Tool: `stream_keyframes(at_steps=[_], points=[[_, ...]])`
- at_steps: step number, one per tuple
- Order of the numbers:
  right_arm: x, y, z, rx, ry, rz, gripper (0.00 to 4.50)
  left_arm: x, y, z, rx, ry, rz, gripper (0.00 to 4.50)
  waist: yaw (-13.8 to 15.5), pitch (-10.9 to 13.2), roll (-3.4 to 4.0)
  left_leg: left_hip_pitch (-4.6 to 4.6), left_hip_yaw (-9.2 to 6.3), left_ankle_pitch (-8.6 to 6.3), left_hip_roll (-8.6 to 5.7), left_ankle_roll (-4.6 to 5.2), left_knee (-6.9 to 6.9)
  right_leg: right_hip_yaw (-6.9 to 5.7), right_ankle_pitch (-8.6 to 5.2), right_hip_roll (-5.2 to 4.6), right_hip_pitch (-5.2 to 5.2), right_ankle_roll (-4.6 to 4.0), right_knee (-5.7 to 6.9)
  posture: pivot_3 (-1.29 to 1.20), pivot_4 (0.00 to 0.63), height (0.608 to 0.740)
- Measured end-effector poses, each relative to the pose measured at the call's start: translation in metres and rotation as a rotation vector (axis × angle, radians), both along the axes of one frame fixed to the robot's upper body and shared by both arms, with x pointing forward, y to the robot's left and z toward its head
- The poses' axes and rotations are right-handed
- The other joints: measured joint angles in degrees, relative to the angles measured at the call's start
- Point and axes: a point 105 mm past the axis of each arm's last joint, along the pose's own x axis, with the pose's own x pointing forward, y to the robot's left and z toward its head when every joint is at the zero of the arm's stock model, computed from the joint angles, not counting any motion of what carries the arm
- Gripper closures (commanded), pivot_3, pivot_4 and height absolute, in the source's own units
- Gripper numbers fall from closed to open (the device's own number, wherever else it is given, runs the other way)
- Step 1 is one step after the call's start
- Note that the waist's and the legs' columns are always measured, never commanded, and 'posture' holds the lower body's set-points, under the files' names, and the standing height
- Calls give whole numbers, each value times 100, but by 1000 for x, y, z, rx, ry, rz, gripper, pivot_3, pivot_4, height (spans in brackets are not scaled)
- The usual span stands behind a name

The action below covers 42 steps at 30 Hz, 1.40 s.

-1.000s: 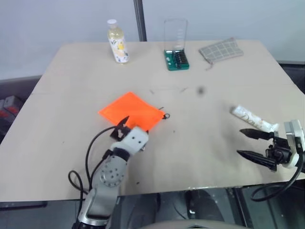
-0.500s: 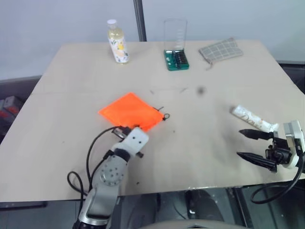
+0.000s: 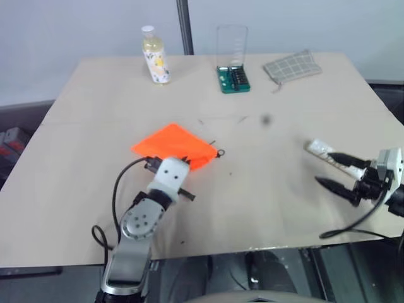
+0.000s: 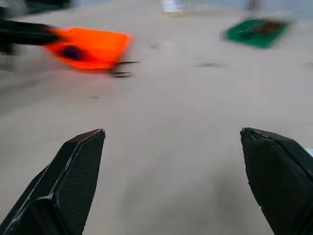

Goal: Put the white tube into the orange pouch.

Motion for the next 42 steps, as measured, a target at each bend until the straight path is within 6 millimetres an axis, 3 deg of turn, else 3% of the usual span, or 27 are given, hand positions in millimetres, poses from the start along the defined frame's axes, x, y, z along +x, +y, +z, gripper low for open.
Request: stream_keyframes(at_steps=[7, 12, 19, 25, 28, 31, 37, 42], points=[[15, -43, -26, -220, 65, -238, 0, 2, 7, 15, -63, -10, -66, 4480, -5, 0, 0, 0, 5, 0, -19, 0, 0, 10, 1, -5, 0, -3, 0, 0, 150, 740], [23, -59, -41, -287, 201, -303, 0, 4, 18, 23, -120, -6, -54, 4480, -26, 0, 0, 6, 6, 1, -18, 1, 2, 11, -9, -3, 2, -21, 3, 0, 150, 740], [43, -65, -44, -244, 319, -363, 0, 7, 24, 30, -147, 7, -71, 4480, -54, 0, 0, 5, 5, 1, -19, 0, 3, 11, 3, -1, 4, -3, 4, 0, 150, 740], [44, -64, -50, -253, 443, -288, 0, 11, 36, 23, -119, 63, -96, 4480, -82, 0, -1, 2, 1, 1, -21, 1, 3, 7, 2, -2, 4, -4, -1, 0, 150, 740], [46, -64, -49, -229, 459, -278, 1241, 12, 41, 26, -109, 63, -102, 4500, -101, 0, -1, 2, 1, 1, -21, 1, 3, 8, 2, -2, 4, -4, -1, 0, 150, 740], [47, -60, -46, -218, 449, -254, 2576, 13, 40, 29, -115, 61, -122, 4500, -129, 0, -1, 3, 1, 1, -19, 0, 2, 8, 3, -2, 4, -3, 0, 0, 150, 740], [53, -31, -41, -171, 401, -165, 2576, 12, 37, 27, -148, 83, -144, 4500, -190, 2, -4, 7, 4, 1, -16, 0, 2, 11, 3, 1, 3, -2, 5, 0, 150, 740], [49, 26, -14, -97, 334, 63, 2576, 10, 36, 25, -140, 101, -160, 4500, -155, 4, -1, -1, -7, 1, -16, 0, 2, 6, 3, 1, -1, -2, 5, 0, 150, 740]])
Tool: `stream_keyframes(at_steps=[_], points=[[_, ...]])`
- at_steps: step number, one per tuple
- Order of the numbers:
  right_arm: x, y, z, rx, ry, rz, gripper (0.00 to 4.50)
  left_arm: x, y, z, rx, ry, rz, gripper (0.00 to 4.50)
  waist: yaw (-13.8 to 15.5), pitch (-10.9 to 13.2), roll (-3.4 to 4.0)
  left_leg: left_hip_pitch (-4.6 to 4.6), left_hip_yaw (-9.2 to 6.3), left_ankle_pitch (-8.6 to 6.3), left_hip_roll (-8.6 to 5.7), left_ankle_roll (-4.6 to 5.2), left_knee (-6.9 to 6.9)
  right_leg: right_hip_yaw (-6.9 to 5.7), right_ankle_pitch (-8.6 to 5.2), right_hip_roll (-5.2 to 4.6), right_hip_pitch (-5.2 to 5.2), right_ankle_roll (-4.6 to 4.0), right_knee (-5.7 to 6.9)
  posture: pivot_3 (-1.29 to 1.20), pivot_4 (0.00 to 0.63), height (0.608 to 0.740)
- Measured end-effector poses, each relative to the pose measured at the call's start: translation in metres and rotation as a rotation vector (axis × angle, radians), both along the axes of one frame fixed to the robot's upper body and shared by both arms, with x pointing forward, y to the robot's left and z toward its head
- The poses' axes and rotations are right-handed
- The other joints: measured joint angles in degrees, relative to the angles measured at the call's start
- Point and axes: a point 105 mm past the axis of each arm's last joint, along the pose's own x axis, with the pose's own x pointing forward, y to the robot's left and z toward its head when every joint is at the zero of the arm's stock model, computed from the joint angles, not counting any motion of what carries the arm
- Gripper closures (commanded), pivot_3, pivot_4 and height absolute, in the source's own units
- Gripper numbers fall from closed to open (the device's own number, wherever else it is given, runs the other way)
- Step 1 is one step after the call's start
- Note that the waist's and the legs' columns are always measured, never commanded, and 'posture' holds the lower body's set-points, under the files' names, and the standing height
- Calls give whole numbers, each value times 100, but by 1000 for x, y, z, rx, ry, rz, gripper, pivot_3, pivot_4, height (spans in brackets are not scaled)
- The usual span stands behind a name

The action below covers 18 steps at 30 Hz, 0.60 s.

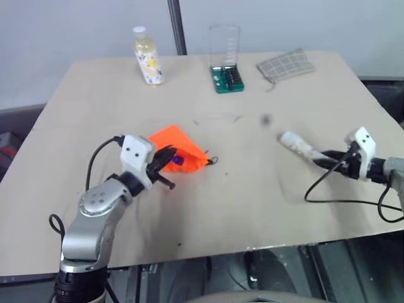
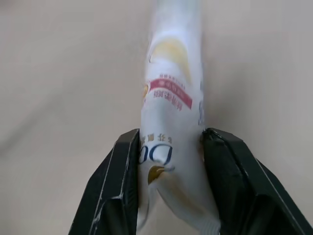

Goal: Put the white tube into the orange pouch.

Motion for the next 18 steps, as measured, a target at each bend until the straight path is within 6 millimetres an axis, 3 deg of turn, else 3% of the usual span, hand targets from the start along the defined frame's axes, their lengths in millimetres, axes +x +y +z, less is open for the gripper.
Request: stream_keyframes(at_steps=[4, 8, 9, 10, 12, 18], points=[[-24, 58, 16, 78, 34, 278, 2576, 2, -3, 2, 0, -2, -22, 4500, 20, 0, -2, -5, -16, 0, 0, 0, 0, -13, 0, -4, 1, 0, -4, 0, 150, 740], [-34, 82, 12, 102, 88, 377, 2576, 2, -5, 3, -8, -3, -32, 4500, 36, 0, -2, -7, -17, 0, -3, 0, 0, -14, 0, -10, 1, 0, -5, 0, 150, 740], [-32, 95, 12, 110, 97, 409, 2576, 3, -4, 2, -13, 5, -29, 4500, 29, 1, -3, -6, -14, 0, -4, 0, 0, -12, 0, -11, 1, 0, -4, 0, 150, 740], [-32, 122, 18, 136, 71, 482, 2576, 6, -7, 2, -15, 9, -42, 4500, -21, 1, -4, -3, -15, 0, -1, -1, 0, -12, 0, 0, -2, 0, -3, 0, 150, 740], [-34, 148, 20, 176, 67, 543, 2576, 6, -11, 4, -19, 5, -61, 4500, -8, 2, -2, -5, -28, 1, -1, -2, -3, -24, 0, 4, -3, -1, 1, 0, 150, 740], [-33, 153, 22, 213, 70, 530, 2576, 6, -10, 3, -5, 10, -58, 4500, 56, 3, -2, -19, -50, 0, -9, -2, -3, -28, 1, -18, -4, -2, -10, 0, 150, 740]])
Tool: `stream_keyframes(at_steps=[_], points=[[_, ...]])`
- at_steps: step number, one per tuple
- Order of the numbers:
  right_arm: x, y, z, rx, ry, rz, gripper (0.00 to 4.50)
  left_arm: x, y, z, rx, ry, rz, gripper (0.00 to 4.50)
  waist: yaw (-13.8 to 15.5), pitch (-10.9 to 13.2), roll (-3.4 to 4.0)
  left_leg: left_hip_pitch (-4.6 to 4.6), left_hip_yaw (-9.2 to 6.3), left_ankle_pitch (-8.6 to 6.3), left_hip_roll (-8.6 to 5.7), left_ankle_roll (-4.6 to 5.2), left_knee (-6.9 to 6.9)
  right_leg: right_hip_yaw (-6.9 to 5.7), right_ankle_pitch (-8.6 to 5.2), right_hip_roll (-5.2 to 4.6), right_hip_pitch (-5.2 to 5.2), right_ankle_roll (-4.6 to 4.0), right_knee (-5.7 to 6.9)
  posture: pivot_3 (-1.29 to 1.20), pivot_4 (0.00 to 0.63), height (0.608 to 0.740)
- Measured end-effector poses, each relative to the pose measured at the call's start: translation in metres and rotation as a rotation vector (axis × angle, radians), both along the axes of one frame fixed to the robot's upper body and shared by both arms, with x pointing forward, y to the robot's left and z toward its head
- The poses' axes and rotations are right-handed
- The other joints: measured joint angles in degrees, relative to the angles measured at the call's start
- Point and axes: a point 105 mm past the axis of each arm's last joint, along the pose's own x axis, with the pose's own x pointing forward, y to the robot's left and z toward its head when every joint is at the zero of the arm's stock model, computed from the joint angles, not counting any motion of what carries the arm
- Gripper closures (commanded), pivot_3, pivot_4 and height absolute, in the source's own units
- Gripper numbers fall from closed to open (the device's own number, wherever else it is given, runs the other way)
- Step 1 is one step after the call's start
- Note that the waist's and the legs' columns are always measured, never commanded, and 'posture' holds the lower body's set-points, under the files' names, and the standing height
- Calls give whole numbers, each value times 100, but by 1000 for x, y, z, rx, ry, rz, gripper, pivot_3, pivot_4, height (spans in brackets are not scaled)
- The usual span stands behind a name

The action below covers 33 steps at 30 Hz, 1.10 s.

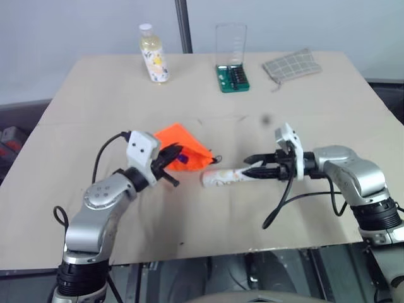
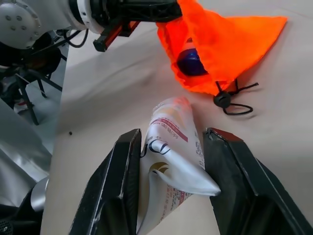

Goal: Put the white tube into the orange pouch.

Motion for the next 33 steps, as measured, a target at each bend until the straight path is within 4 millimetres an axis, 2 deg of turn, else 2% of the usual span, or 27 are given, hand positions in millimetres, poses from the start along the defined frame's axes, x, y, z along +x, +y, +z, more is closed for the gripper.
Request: stream_keyframes(at_steps=[3, 5, 9, 16, 19, 23, 24, 27, 32, 33], points=[[-5, -6, -10, -32, -8, -8, 2576, 0, 0, -1, 5, 2, 4, 4500, 16, 0, -1, -1, 3, 0, -1, 0, 0, -8, 0, -1, 1, 0, -1, 0, 150, 740], [-10, -14, -32, -125, -9, -17, 2576, 0, 1, -3, 6, 6, 9, 4500, 15, 0, 0, 0, 7, 0, -1, 0, -3, -9, -1, 1, 1, 0, 0, 0, 150, 740], [-15, -16, -61, -251, -63, -14, 2576, 0, 0, -3, 7, 5, 4, 4500, -42, 0, 0, 9, 12, 0, -1, -1, -3, -8, -2, 8, 2, 1, 5, 0, 150, 740], [-12, -17, -65, -291, -141, -12, 2576, 3, 0, -10, 11, 28, 0, 4500, -51, -5, -8, 19, 12, 1, 1, -2, 0, -6, -1, 14, 8, 1, 9, 0, 150, 740], [-13, -18, -68, -309, -151, -10, 1786, 3, 0, -9, 11, 28, -2, 4500, -50, -6, -8, 18, 9, 1, 1, -2, 0, -5, -1, 13, 8, 1, 9, 0, 150, 740], [-13, -19, -73, -329, -156, -17, 1786, 3, 0, -9, 13, 25, -6, 4500, -45, -6, -7, 17, 7, 1, 1, -2, -1, -4, -1, 11, 8, 0, 9, 0, 150, 740], [-13, -19, -73, -333, -162, -19, 2453, 3, 0, -9, 13, 25, -7, 4500, -44, -6, -8, 17, 6, 1, 1, -2, 0, -3, -1, 10, 8, 0, 8, 0, 150, 740], [-14, -18, -73, -334, -171, -10, 3544, 3, -1, -10, 13, 25, -9, 4500, -45, -7, -10, 19, 6, 1, 1, -2, 0, -4, -1, 11, 8, 0, 9, 0, 150, 740], [-15, -16, -72, -335, -182, -10, 3544, 4, 0, -11, 13, 23, -9, 4500, -50, -9, -12, 23, 7, 1, 2, -2, 0, -4, -2, 14, 10, 0, 10, 0, 150, 740], [-15, -16, -72, -336, -182, -9, 3757, 5, 0, -11, 13, 22, -8, 4500, -49, -10, -13, 23, 7, 1, 2, -2, 0, -5, -2, 14, 10, 0, 10, 0, 150, 740]])
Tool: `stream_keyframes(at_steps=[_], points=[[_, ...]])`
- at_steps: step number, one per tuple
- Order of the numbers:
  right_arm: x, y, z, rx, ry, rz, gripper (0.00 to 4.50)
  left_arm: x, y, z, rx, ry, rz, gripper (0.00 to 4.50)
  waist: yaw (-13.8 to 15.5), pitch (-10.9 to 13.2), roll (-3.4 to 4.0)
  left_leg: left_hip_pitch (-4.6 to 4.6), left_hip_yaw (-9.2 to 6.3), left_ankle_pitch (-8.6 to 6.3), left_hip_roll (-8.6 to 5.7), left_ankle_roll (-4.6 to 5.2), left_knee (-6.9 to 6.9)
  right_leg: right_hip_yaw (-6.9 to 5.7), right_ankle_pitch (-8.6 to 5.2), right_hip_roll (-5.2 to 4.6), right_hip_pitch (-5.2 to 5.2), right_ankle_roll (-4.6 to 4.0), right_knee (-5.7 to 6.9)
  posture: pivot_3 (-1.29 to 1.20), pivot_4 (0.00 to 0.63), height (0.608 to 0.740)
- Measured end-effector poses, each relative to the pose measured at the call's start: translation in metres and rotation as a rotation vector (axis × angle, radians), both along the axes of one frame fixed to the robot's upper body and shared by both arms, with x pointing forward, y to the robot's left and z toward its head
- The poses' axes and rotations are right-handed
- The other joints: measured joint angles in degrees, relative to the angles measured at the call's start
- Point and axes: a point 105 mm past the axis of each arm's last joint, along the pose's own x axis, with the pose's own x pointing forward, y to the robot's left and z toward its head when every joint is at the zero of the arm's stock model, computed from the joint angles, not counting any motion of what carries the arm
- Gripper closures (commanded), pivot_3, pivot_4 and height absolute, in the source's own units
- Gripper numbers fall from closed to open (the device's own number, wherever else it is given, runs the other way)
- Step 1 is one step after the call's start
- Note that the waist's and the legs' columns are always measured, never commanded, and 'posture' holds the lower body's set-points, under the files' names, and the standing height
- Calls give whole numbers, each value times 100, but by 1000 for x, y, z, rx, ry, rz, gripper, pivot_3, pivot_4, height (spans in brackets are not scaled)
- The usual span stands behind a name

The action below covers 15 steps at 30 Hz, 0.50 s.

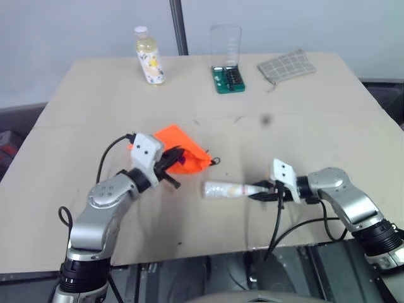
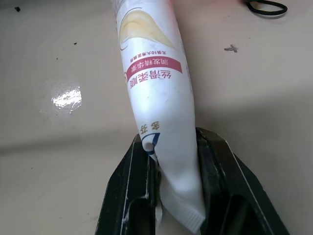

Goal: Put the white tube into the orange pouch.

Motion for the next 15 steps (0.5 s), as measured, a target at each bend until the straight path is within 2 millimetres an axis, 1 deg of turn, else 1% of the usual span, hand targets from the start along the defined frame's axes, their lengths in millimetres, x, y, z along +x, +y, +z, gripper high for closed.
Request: stream_keyframes(at_steps=[2, 5, 8, 11, 13, 15], points=[[-2, 1, 0, 3, 0, 6, 4131, 1, 2, -2, -1, 5, 5, 4500, -2, 0, 0, 1, 0, 0, 0, 0, 0, 0, 0, 0, 0, 0, 0, 0, 150, 740], [-3, 2, 0, 18, 10, 4, 4131, 1, 2, -2, -1, 5, 5, 4500, -7, -1, -1, 0, -2, 0, 1, 0, 0, 2, 0, 1, 0, 0, 0, 0, 150, 740], [-3, 4, 2, 71, 81, -32, 4131, 2, 3, -3, -2, 5, 5, 4500, -8, 0, -1, -1, -6, 0, 3, 0, 0, 2, 0, 1, -2, 0, 0, 0, 150, 740], [-6, 13, 4, 130, 144, -49, 4131, 2, 3, -3, -3, 0, 5, 4500, -4, 2, 2, -8, -9, 0, 3, 0, -1, 1, 1, 1, -8, 0, 0, 0, 150, 740], [-7, 21, 10, 177, 168, -53, 4131, 2, 3, -3, -3, -4, 2, 4500, 2, 3, 4, -11, -13, 0, 1, 0, -2, 1, 1, -2, -9, -1, -1, 0, 150, 740], [-7, 23, 13, 187, 173, -58, 4131, 2, 3, -3, -3, -5, 1, 4500, 6, 3, 4, -14, -15, 0, 0, 0, -2, 3, 1, -8, -9, 0, -4, 0, 150, 740]])
